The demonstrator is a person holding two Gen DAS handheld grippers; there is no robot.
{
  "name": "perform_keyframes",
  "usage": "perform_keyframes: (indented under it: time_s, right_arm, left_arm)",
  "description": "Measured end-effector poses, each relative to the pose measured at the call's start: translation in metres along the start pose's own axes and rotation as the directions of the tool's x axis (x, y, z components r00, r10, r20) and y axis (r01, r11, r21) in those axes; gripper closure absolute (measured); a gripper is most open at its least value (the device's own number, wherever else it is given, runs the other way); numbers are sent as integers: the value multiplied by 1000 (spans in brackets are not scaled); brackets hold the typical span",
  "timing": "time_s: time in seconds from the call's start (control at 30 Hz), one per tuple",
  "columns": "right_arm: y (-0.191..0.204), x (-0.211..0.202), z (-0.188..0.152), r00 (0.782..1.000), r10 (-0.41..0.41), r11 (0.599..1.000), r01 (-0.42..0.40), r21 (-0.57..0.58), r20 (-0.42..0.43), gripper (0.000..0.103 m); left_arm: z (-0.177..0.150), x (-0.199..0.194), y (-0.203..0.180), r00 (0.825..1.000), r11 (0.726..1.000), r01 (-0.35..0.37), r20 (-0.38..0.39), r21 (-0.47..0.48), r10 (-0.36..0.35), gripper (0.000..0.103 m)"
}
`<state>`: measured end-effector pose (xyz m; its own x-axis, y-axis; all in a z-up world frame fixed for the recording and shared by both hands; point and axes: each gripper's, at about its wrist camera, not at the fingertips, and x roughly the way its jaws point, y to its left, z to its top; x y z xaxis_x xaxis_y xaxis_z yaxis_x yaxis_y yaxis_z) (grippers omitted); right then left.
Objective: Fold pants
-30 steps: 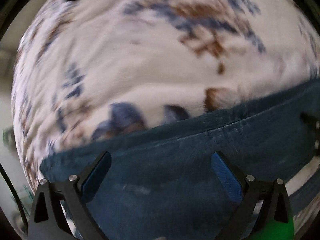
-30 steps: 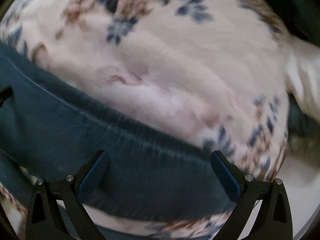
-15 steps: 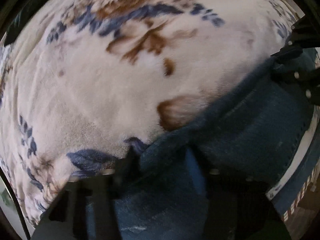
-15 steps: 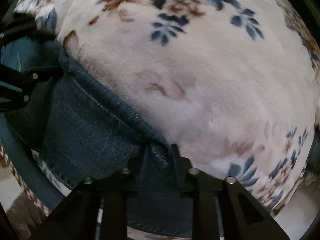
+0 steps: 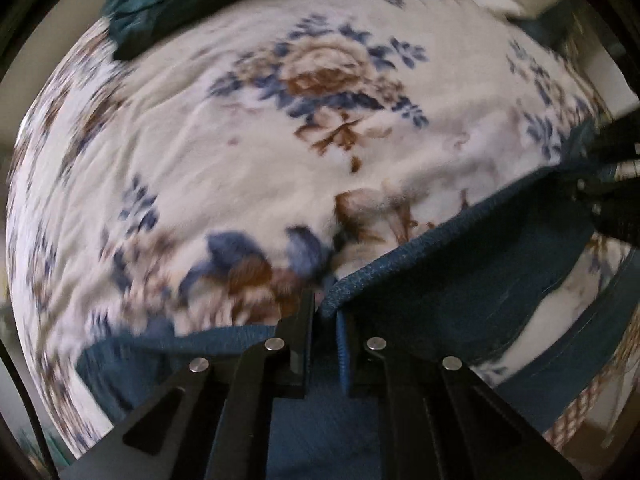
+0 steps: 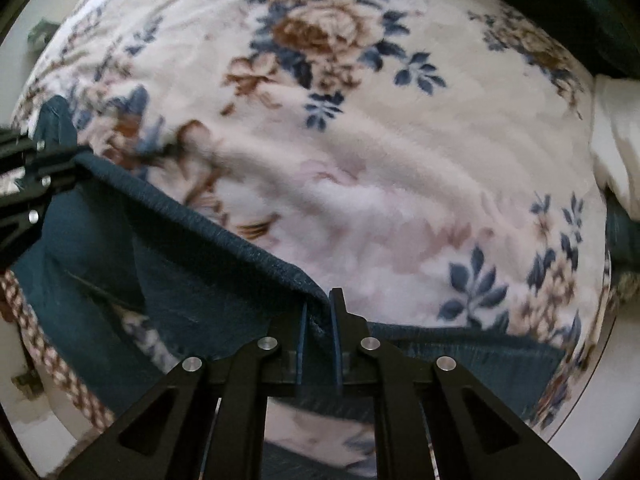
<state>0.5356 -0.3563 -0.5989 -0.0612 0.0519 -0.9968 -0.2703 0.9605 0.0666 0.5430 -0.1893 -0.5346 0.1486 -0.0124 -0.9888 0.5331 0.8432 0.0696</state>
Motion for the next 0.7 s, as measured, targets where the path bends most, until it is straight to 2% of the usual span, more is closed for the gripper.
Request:
perform_keyframes:
  time_s: [0.07, 0.13, 0.2, 0.27, 0.37, 0.43, 0.53, 0.67, 0.7]
  right_arm:
    - [12, -13, -12, 1000, -2, 1000, 1, 16, 22, 93]
    - [23, -32, -28, 999, 6, 999, -7, 39, 39, 93]
    - [13, -54, -64, 999, 17, 998, -20, 56, 50, 93]
    - [24, -62, -90, 998, 31, 996, -35, 78, 55, 93]
    - [47, -64, -134, 998, 49, 993, -53, 105, 44, 93]
    - [66, -58, -167, 999, 54, 992, -55, 117, 10, 93]
    - [93, -32, -209, 997, 37, 992, -29, 119, -63, 93]
    - [119, 5, -240, 991, -21, 995, 34, 95, -130, 93]
    - [123, 10, -243, 990, -35, 994, 49, 98, -134, 93]
  left_arm:
    - [-14, -9, -6, 1000, 998, -1, 8, -56, 1, 96]
    - [-47, -16, -19, 1000, 993, 11, 12, -117, -10, 96]
    - [-72, -21, -19, 1000, 986, 23, 14, -166, -21, 96]
    - [-99, -27, -24, 999, 975, 33, 25, -221, -28, 96]
    - [-154, -37, -33, 997, 941, 76, 3, -331, -79, 96]
    - [-191, -34, -44, 993, 916, 91, -28, -390, -111, 97]
    - [-238, -15, -64, 989, 897, 83, -75, -434, -127, 97]
    - [-274, 31, -73, 974, 853, 96, -130, -513, -188, 97]
    - [-275, 37, -75, 973, 855, 96, -134, -510, -189, 97]
